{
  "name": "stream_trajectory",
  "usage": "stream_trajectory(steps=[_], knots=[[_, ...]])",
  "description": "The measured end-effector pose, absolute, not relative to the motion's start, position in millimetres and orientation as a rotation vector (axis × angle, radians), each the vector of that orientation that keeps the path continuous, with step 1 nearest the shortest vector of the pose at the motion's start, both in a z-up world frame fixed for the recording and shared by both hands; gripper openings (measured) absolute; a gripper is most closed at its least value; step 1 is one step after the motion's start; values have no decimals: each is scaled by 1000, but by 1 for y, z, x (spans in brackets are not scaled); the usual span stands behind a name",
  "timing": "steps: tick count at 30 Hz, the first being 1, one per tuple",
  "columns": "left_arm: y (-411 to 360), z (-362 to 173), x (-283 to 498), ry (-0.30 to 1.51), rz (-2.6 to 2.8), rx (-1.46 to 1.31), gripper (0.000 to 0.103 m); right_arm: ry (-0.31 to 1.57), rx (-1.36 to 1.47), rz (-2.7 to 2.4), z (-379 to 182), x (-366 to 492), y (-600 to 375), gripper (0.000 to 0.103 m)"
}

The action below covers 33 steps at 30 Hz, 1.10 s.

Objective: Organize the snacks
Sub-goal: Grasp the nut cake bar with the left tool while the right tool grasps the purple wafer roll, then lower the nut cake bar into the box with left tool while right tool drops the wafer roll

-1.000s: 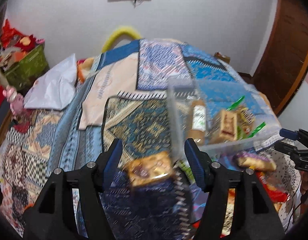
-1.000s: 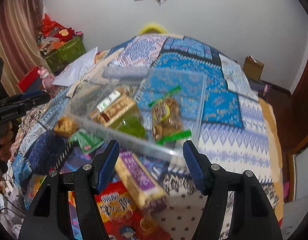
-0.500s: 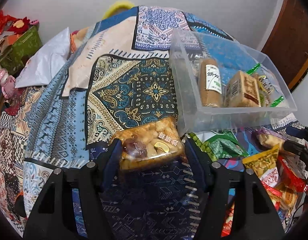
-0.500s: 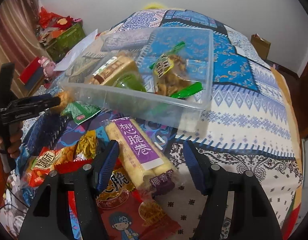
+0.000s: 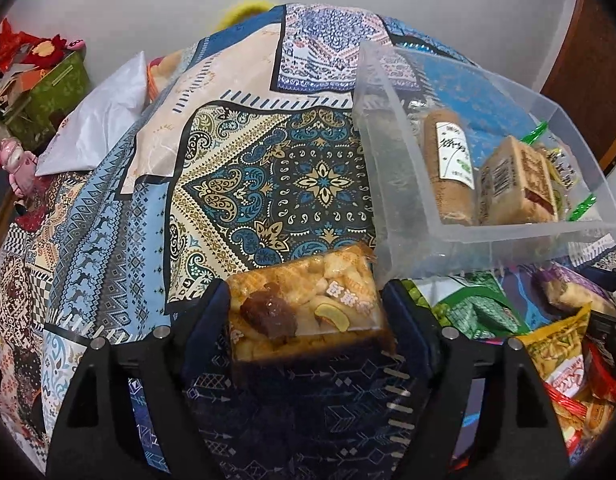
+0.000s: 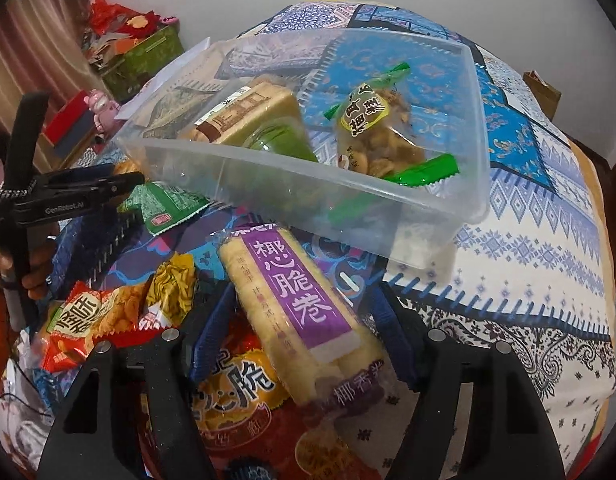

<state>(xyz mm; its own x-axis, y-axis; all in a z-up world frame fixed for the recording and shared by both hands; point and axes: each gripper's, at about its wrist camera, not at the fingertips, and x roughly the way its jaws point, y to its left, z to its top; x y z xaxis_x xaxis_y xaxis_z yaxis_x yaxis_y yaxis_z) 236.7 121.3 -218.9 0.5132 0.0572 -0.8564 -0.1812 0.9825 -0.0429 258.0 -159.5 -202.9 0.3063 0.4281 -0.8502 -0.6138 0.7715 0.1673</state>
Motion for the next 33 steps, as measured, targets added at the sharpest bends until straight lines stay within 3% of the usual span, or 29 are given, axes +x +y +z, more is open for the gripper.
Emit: stream_trajectory(steps=[3,15,33], knots=[[118,-220,236,1018,147,-108,79,1051,-223,697,-204,258,-156,66],[119,-209,207,978,124,-116,74,985,-247,684,-193,244,-156,42],[92,-121,173,775,70,-86,74,842,-187,609,-138,229,-182,38]])
